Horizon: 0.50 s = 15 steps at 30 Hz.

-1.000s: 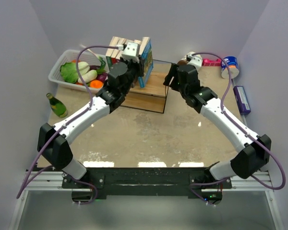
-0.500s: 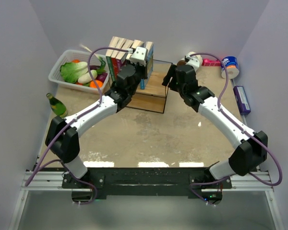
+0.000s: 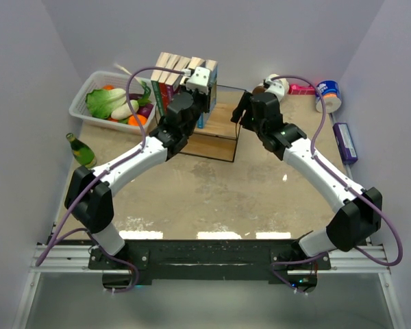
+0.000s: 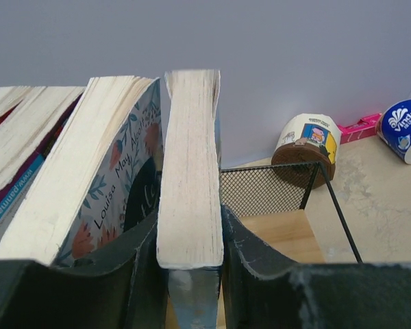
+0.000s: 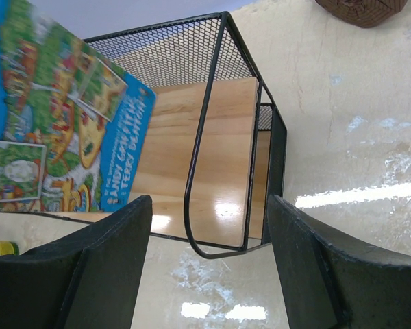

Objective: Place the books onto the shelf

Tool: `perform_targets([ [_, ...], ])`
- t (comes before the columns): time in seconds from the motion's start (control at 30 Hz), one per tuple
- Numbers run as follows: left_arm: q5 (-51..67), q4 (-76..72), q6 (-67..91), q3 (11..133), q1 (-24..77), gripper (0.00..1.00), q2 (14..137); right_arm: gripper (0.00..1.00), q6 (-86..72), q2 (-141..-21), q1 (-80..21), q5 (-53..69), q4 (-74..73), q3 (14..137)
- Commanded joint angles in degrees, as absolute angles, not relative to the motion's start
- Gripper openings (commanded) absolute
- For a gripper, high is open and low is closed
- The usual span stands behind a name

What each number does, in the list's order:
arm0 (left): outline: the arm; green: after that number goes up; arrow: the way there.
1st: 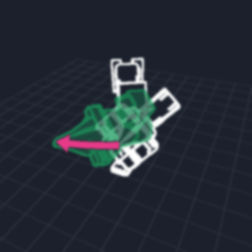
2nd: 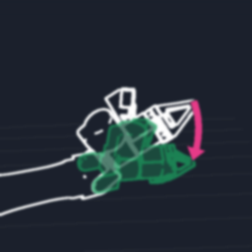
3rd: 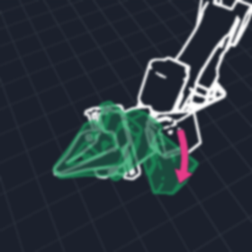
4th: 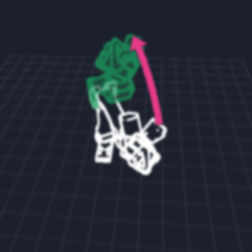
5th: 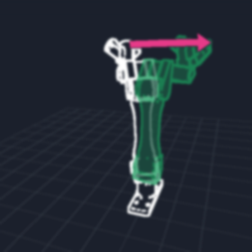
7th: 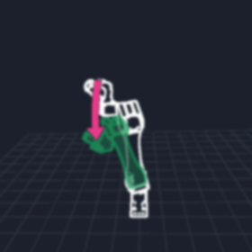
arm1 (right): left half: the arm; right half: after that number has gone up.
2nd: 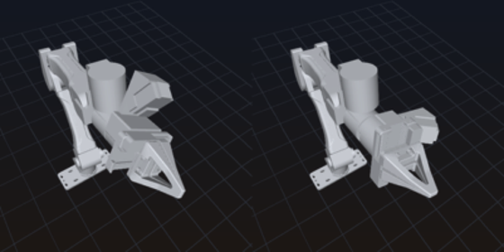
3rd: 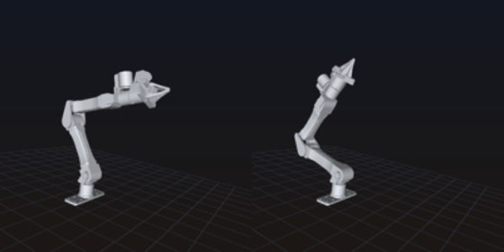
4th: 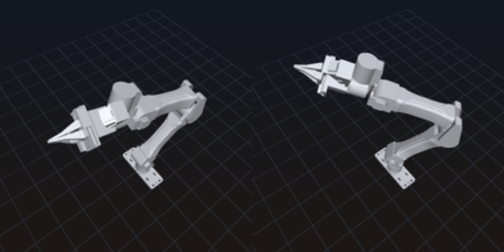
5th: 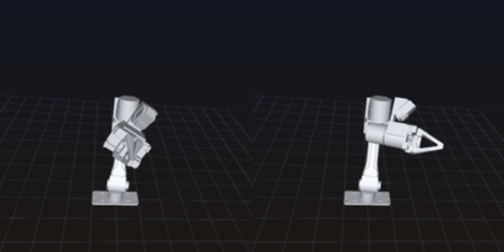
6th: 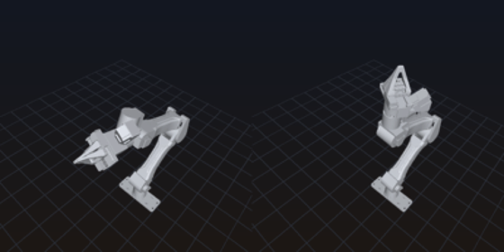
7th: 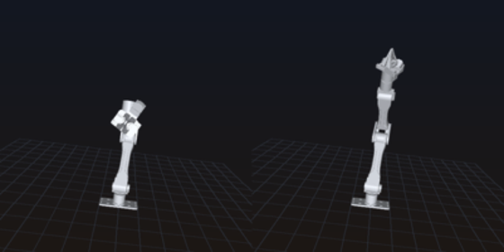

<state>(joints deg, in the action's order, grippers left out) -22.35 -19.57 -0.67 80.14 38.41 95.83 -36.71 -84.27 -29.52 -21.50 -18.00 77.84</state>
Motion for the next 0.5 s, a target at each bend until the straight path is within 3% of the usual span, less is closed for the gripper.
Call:
perform_targets([
  [0.0,-24.34,-24.43,-2.20,84.64,38.58,0.44,95.10,0.72,-37.44,-84.46,-29.18,-21.36,-15.29,78.05],
  [0.47,-25.49,-24.08,-3.43,85.08,38.58,0.53,93.34,0.71,-37.44,-84.38,-29.18,-21.01,-15.21,77.96],
])
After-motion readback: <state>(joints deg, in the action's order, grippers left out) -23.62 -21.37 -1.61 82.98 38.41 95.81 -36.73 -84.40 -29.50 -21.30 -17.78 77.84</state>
